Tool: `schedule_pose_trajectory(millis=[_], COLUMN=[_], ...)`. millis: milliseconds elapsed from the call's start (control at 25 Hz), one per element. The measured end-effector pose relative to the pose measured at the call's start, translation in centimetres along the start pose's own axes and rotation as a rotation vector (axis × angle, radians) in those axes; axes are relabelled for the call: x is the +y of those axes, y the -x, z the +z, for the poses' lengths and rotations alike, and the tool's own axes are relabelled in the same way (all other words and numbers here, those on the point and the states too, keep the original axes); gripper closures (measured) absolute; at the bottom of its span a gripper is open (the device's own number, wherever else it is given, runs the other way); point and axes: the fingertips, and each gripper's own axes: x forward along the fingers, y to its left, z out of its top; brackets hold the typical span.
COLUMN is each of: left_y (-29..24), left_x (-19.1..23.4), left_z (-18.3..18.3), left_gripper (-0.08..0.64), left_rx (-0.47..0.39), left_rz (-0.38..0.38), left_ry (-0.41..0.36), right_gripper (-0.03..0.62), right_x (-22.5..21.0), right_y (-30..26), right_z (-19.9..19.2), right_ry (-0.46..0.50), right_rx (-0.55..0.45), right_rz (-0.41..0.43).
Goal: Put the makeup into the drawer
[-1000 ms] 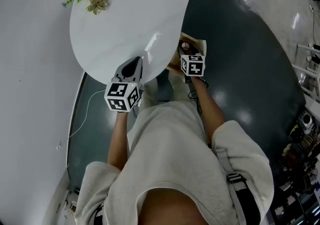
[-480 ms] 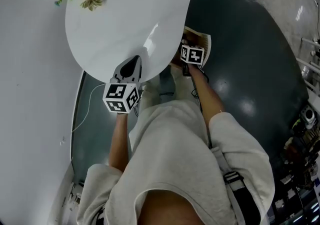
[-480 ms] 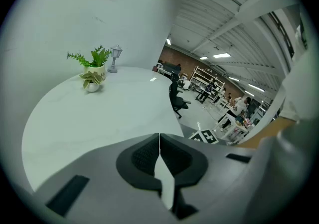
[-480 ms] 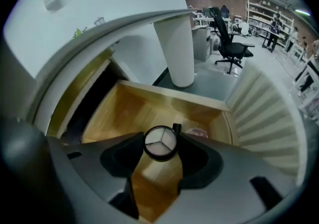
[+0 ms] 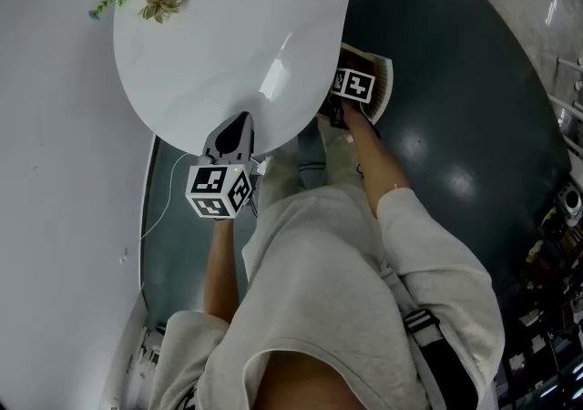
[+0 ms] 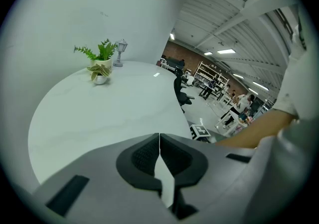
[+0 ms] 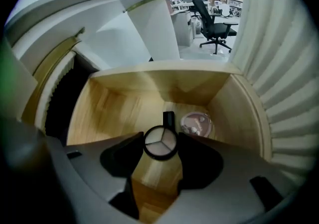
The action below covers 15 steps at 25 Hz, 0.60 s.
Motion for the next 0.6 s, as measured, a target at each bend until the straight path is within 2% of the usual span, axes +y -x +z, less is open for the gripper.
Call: schedule_pose_trajectory(millis=[160,280,400,600], left_y=[0.1,0.1,0.1,0.1], left_x=[0.6,0.9,1.0,0.8], left_z=[-0.7,-1.0,-0.9,-0.9], left_gripper=[0.548,0.548,0.548,0.548], left_rx=[0.013,0.020,0.020,0.016], left_rz=[0.009,0.011,0.013,0.008], left_ry=[0.009,0.009,0.007,0.006], right_gripper=[0.377,0.379,0.379,0.342], right_x=[-0.5,-0.5,-0.6,-0.5], right_y=[-1.2,-1.7,-1.8,-1.3], right_z=[-1.5,-2.1,-2.2,-1.5], right_ry=[-0.045,-0.039,-0.033,-0.043], right_rx=[0.045,0.064,0.062,0.030], right_rz=[-0.021,-0.033,-0.043,-0.024])
